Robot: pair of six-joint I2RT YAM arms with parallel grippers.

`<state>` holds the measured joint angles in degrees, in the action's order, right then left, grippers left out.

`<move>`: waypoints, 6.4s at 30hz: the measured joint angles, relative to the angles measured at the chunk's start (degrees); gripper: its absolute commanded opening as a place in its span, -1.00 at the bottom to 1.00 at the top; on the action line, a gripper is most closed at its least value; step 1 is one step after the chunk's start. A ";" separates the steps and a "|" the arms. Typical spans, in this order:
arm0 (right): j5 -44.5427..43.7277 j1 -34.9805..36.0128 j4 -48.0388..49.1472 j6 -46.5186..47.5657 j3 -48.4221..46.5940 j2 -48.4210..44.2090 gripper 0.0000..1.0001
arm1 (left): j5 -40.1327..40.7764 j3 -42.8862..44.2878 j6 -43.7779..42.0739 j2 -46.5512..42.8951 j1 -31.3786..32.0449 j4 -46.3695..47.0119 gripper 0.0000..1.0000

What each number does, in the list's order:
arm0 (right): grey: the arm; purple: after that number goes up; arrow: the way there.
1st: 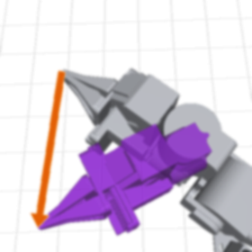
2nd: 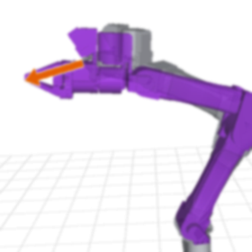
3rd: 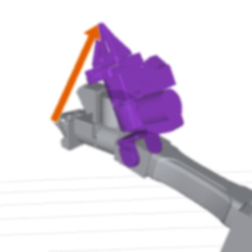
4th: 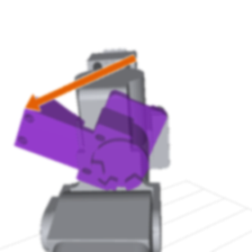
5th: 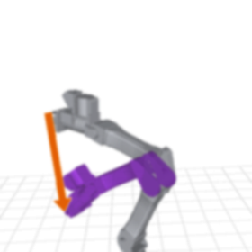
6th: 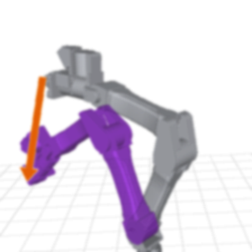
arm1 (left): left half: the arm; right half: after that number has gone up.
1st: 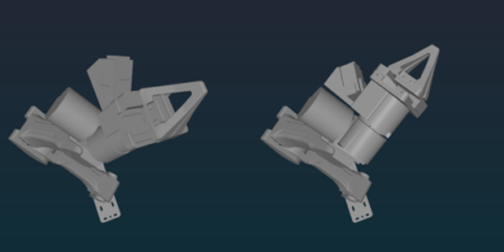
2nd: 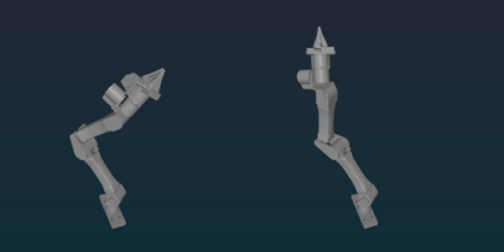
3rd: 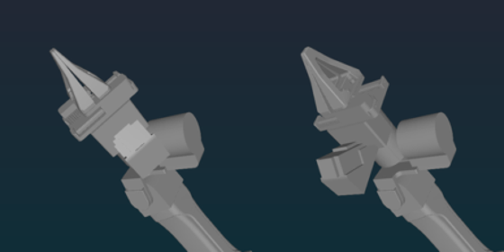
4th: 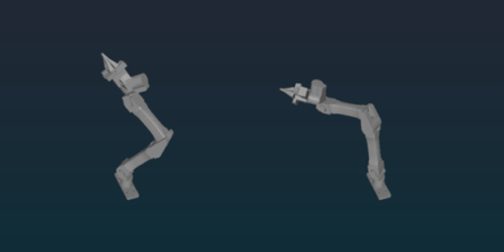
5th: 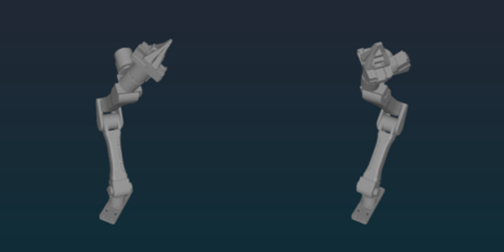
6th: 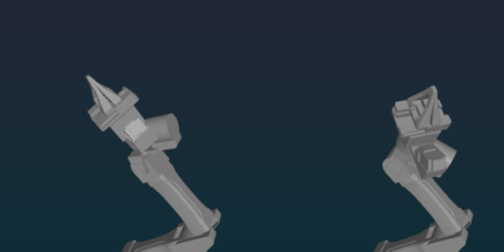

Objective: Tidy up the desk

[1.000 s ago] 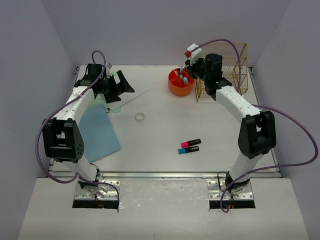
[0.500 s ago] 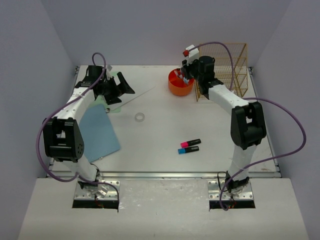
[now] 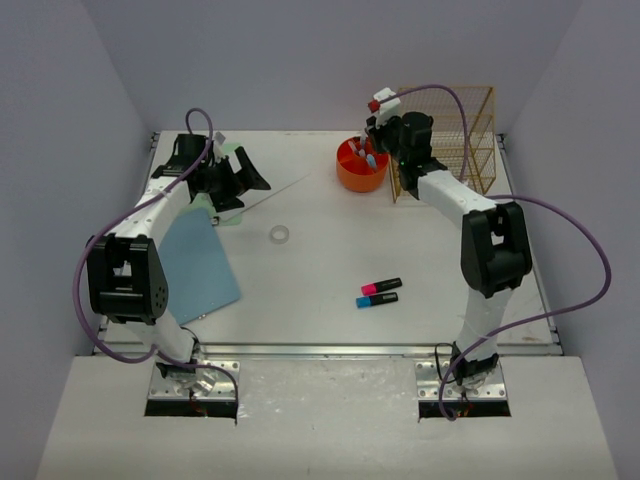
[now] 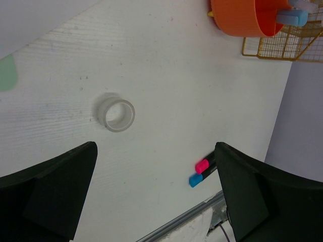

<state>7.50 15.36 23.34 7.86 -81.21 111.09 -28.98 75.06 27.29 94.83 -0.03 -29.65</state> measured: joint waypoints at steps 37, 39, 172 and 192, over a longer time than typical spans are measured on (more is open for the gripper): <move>7.44 -1.76 -5.51 -0.30 -1.57 1.84 -0.11 | 0.20 -2.95 -0.01 -0.58 0.00 1.63 1.00; 12.37 -1.77 -11.21 3.08 -1.43 -2.27 -0.21 | 0.32 -2.98 -0.13 -0.74 0.00 1.65 1.00; 0.06 8.01 -3.74 11.39 -0.96 4.31 -1.00 | 7.36 -6.94 -4.28 -5.03 0.00 7.52 1.00; 6.79 8.01 -11.73 16.74 2.38 -1.04 0.05 | 7.40 -6.94 -4.28 -5.08 0.00 6.99 1.00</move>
<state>14.29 23.38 11.61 24.60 -78.83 110.04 -21.58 68.12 23.01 89.75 -0.03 -22.66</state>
